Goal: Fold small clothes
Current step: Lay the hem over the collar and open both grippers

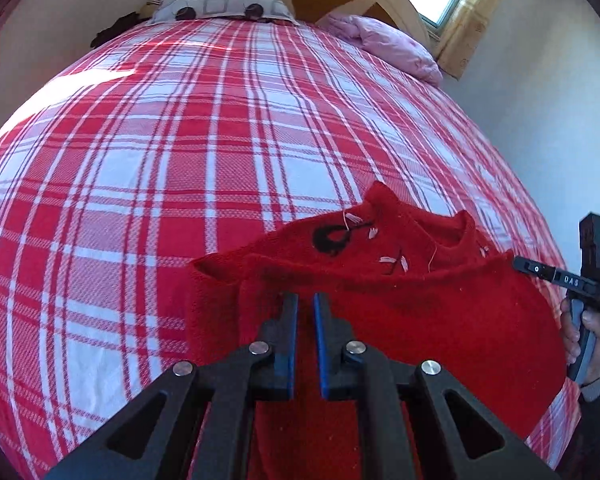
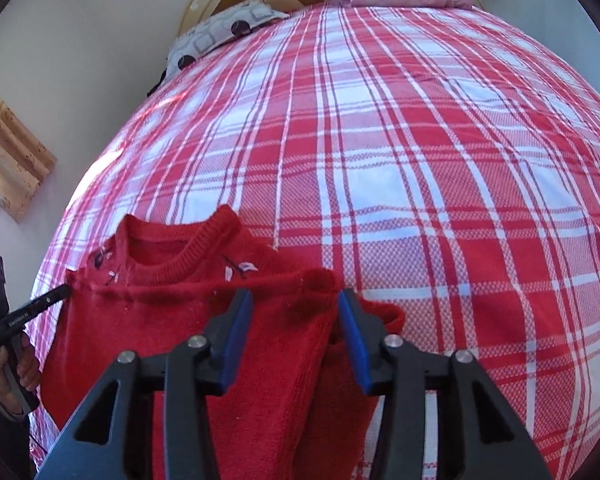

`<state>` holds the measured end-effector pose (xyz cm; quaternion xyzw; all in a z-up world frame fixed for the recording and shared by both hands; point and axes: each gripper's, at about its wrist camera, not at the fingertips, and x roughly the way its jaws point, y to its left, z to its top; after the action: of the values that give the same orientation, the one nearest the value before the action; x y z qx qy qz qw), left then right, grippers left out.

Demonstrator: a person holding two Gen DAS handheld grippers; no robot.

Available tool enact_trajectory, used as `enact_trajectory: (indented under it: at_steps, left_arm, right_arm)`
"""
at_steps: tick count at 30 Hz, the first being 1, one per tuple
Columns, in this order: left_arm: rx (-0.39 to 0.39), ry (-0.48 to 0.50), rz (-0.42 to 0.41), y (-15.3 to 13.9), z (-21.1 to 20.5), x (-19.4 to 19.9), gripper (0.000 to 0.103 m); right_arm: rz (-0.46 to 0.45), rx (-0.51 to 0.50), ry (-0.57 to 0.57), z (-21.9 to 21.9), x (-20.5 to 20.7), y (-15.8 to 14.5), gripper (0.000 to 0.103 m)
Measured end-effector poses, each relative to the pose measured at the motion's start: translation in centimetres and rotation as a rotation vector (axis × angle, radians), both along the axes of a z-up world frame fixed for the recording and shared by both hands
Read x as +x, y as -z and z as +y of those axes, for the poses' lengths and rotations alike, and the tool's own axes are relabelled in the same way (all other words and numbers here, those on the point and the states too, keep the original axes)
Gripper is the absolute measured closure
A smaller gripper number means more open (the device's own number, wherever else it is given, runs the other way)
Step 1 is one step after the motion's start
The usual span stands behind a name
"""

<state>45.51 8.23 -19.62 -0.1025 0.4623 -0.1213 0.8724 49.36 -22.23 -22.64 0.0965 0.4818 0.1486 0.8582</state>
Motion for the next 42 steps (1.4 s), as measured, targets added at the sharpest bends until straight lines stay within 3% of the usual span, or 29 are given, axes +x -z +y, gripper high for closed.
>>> enact_trajectory:
  at_steps: [2,6,12,17,21,31,35,38,40,41,42]
  left_arm:
    - [0.001,-0.014,0.004,0.3,0.0,0.2,0.095]
    - [-0.011,-0.038,-0.032,-0.3,0.5,0.3,0.103]
    - [-0.067,-0.128,-0.133,-3.1,3.2,0.0,0.103]
    - [-0.019,-0.068,-0.094,-2.0,1.9,-0.1,0.103]
    - [0.031,-0.077,-0.032,-0.3,1.4,0.1,0.103]
    - [0.103,-0.061,-0.072,-0.7,0.6,0.2,0.102]
    - [0.117,-0.068,-0.097,-1.1,0.8,0.0,0.102]
    - [0.146,-0.065,-0.087,-0.6,0.4,0.1,0.099]
    - [0.140,-0.066,-0.091,-0.6,0.3,0.1,0.085]
    - [0.139,-0.066,-0.096,-0.6,0.3,0.0,0.055]
    - [0.137,-0.073,-0.109,-0.7,0.3,-0.2,0.035]
  right_arm:
    - [0.027,-0.011,-0.009,0.2,0.4,0.6,0.067]
    - [0.013,-0.057,0.011,0.4,0.5,0.6,0.090]
    - [-0.084,-0.061,0.040,0.3,0.1,-1.6,0.094]
    - [-0.093,-0.072,0.031,1.1,0.6,-1.5,0.094]
    - [-0.068,-0.059,0.029,1.0,0.4,-0.4,0.093]
    - [-0.053,-0.012,0.026,0.1,0.3,0.1,0.083]
    - [-0.072,-0.003,0.024,0.1,0.0,0.0,0.058]
    - [-0.073,-0.024,0.022,0.4,0.0,0.3,0.059]
    - [-0.076,-0.028,0.020,0.4,0.0,0.3,0.059]
    - [-0.076,-0.033,0.019,0.5,-0.1,0.4,0.059]
    - [-0.076,-0.034,0.019,0.5,-0.1,0.4,0.059]
